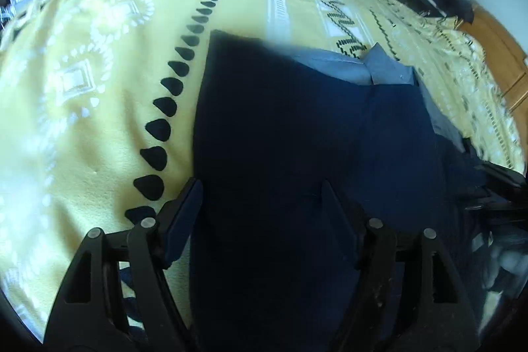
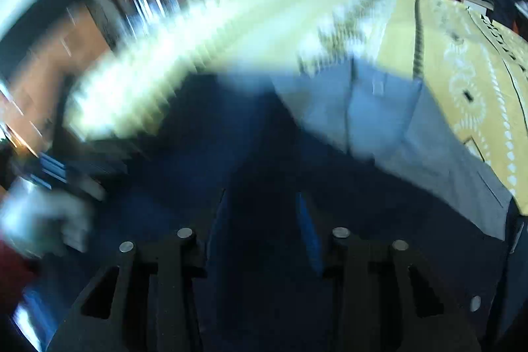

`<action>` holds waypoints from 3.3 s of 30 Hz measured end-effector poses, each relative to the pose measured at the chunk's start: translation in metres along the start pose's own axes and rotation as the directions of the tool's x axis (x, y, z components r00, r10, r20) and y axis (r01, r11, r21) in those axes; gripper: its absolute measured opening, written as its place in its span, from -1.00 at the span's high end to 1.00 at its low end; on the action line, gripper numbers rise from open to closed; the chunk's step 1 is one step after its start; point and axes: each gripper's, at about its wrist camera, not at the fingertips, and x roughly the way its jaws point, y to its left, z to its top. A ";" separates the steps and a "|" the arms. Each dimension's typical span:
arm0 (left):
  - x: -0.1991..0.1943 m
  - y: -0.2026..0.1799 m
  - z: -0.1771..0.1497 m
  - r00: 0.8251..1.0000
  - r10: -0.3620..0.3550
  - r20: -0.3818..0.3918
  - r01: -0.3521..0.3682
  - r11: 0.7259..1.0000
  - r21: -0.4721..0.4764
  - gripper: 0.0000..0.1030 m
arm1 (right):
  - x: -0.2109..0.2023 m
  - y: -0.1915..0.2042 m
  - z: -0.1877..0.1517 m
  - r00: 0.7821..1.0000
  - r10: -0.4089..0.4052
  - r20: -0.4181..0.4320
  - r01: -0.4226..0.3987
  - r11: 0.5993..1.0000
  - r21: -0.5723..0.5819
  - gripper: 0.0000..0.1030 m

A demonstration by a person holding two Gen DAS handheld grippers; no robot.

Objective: Fold small clothes

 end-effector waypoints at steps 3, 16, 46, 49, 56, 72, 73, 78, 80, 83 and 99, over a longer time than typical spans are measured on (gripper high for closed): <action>-0.002 0.010 -0.002 0.999 0.034 0.010 -0.034 0.999 -0.012 -0.44 | 0.017 -0.026 -0.013 0.997 -0.067 -0.038 0.067 0.997 0.023 1.00; -0.010 0.038 -0.009 0.991 -0.073 0.109 0.090 0.983 -0.159 -0.36 | -0.038 -0.003 0.021 0.981 0.112 0.161 -0.113 0.994 -0.003 0.31; 0.001 0.011 -0.010 0.996 -0.001 0.089 0.005 0.999 -0.048 -0.72 | -0.136 -0.169 -0.163 0.987 -0.051 0.149 -0.033 0.860 0.509 -0.27; 0.002 0.010 -0.010 0.996 0.001 0.088 0.003 0.999 -0.043 -0.74 | -0.115 -0.181 -0.154 0.993 -0.050 0.108 -0.020 0.828 0.560 -0.28; 0.006 0.007 -0.009 0.997 0.006 0.078 -0.004 1.000 -0.023 -0.84 | -0.096 -0.189 -0.158 0.994 -0.028 0.110 -0.039 0.826 0.563 0.89; 0.010 0.002 -0.009 0.997 0.018 0.072 -0.017 1.000 -0.002 -0.95 | -0.115 -0.205 -0.171 0.971 0.063 0.230 -0.201 0.737 0.645 -0.07; 0.010 0.003 -0.009 0.997 0.015 0.074 -0.015 1.000 -0.004 -0.95 | -0.117 -0.207 -0.170 0.965 0.068 0.252 -0.221 0.725 0.652 -0.07; 0.009 0.004 -0.011 0.997 0.005 0.077 -0.004 1.000 -0.007 -0.98 | -0.097 -0.205 -0.161 0.977 0.092 0.192 -0.196 0.739 0.645 -0.06; 0.008 0.005 -0.011 0.997 0.003 0.078 -0.002 1.000 -0.009 -0.98 | -0.086 -0.198 -0.159 0.981 0.092 0.170 -0.180 0.756 0.630 0.05; 0.007 0.005 -0.011 0.997 0.003 0.078 -0.003 1.000 -0.009 -0.99 | -0.083 -0.200 -0.162 0.985 0.050 0.168 -0.146 0.760 0.633 0.51; 0.009 0.002 -0.010 0.997 0.027 0.072 -0.027 1.000 0.005 -0.99 | -0.151 -0.207 -0.197 0.948 0.005 0.320 -0.210 0.764 0.610 -0.06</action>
